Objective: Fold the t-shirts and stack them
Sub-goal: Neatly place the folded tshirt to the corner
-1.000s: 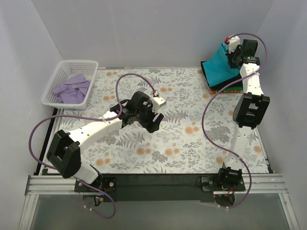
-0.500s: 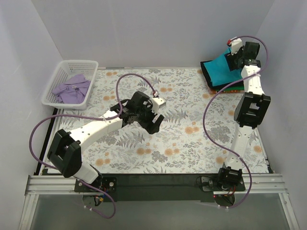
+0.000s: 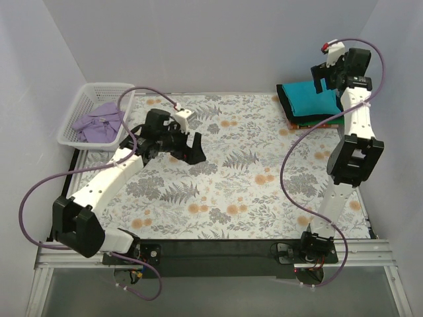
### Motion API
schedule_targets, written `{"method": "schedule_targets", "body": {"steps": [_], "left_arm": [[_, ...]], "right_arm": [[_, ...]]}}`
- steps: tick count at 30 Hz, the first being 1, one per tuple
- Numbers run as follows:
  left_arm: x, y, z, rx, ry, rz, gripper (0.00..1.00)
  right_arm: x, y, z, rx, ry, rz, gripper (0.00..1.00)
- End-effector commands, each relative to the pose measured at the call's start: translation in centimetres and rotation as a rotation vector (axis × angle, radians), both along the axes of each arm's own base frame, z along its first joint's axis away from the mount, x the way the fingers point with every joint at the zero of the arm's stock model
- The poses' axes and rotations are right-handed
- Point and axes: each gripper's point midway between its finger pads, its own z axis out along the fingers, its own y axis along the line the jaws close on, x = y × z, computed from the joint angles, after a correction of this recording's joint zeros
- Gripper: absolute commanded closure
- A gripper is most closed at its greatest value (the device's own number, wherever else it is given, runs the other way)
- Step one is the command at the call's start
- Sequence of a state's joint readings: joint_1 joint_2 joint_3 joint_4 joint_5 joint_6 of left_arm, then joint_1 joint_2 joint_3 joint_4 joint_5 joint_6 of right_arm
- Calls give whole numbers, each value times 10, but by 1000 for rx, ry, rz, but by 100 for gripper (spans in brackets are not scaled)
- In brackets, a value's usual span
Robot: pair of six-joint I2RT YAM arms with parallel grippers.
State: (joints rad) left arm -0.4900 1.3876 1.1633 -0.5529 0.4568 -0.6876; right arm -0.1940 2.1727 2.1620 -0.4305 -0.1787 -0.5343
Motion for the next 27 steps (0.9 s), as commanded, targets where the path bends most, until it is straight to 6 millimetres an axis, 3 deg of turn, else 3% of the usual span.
{"method": "schedule_targets", "body": {"steps": [1, 5, 6, 7, 9, 10, 12, 13, 16, 17, 20, 24, 27], "left_arm": [[5, 17, 58, -148, -24, 89, 10], [22, 51, 75, -188, -17, 218, 9], [29, 66, 75, -188, -7, 266, 9], [27, 73, 72, -177, 17, 285, 9], [29, 87, 70, -149, 19, 324, 9], [29, 92, 65, -121, 19, 334, 8], [23, 103, 49, -64, 46, 374, 8], [20, 106, 44, -47, 51, 380, 8], [8, 114, 28, -9, 51, 389, 8], [6, 116, 24, 1, 46, 387, 8], [-5, 127, 4, 51, 71, 429, 8], [-14, 135, -7, 64, 68, 461, 7], [-13, 139, -15, 77, 79, 484, 7]], "right_arm": [[-47, 44, 91, 141, -104, 94, 2], [-102, 84, 113, 318, -62, 177, 2], [-124, 93, 129, 337, -72, 196, 2], [-135, 99, 114, 369, -22, 193, 2], [-167, 120, 112, 410, 36, 232, 2], [-179, 128, 89, 429, 109, 232, 2], [-211, 151, 69, 448, 202, 266, 2], [-227, 158, 36, 470, 295, 263, 2], [-266, 180, 11, 494, 370, 302, 2], [-281, 183, -14, 505, 433, 292, 2], [-307, 200, -26, 475, 459, 328, 2], [-339, 213, -46, 486, 518, 339, 2], [-347, 210, -46, 470, 488, 342, 2]]}}
